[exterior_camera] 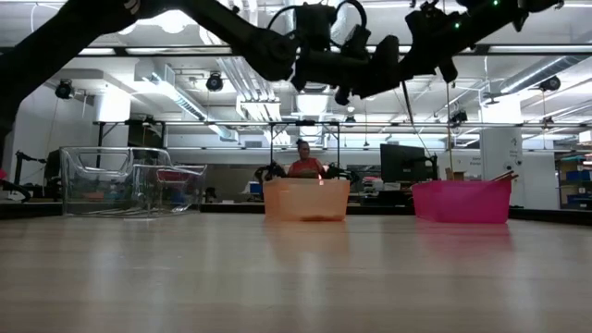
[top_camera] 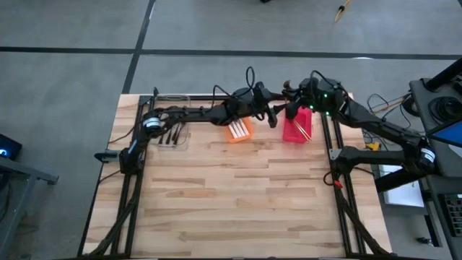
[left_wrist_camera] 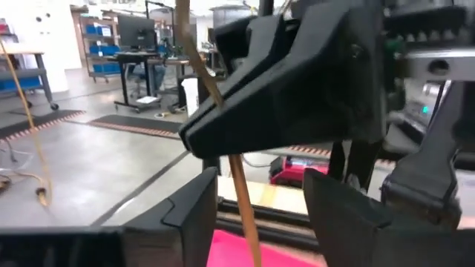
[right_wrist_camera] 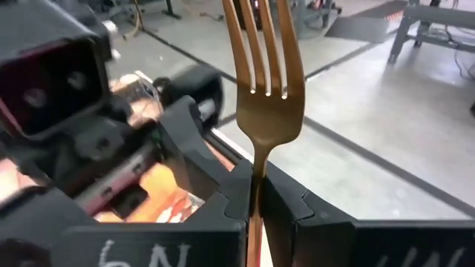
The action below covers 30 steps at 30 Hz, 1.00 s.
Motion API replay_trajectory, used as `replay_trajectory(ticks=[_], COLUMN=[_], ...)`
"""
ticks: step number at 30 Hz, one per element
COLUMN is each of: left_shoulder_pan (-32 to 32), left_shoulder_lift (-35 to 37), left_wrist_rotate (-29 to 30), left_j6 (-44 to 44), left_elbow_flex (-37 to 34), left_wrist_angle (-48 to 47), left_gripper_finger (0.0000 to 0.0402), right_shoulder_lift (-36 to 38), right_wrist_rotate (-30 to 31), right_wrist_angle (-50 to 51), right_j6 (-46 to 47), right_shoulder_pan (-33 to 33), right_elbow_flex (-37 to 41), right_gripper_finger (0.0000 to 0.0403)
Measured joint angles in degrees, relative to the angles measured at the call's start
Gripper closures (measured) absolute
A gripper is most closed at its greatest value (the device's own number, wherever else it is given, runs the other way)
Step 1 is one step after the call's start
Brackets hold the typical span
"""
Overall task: Sort silverware by color (type)
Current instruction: Adjust the gold fork
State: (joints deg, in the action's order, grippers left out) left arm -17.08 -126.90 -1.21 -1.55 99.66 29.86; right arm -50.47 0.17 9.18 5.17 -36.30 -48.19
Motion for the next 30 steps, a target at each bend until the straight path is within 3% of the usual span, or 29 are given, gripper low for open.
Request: replay_trajectory(ticks=[7,12,18,22,30], left_shoulder_pan=[-0.69,-1.12,-0.98,-0.48,0.99], left_shoulder_lift=[3.17,7.62,20.05,30.47,46.25], left_wrist_rotate=[0.62,0.72,2.73,3.64,3.72], left_j6=[4.93,7.32,8.60,8.00,3.63], left_elbow_flex=[-0.41,-3.66,-17.61,-29.70,-49.13], left_wrist_angle=[-7.77,-12.83,-10.10,-3.06,12.44], left_gripper_finger=[0.0208,0.0208,0.0208,0.0208,0.0208], right_shoulder_lift=[-2.67,-8.44,-19.29,-26.20,-36.13], right_wrist_rotate=[1.60,2.99,4.39,3.74,-8.74], right_wrist_angle=[10.17,25.66,45.49,52.87,64.79], right_j6=[-2.72,-3.25,-3.48,-3.72,-1.73], right_shoulder_pan=[-0.19,-0.59,-2.35,-3.52,-6.44], right_elbow_flex=[-9.06,-19.69,-31.69,-36.26,-39.71], right_gripper_finger=[0.0394,0.0394,0.0392,0.0392,0.0391])
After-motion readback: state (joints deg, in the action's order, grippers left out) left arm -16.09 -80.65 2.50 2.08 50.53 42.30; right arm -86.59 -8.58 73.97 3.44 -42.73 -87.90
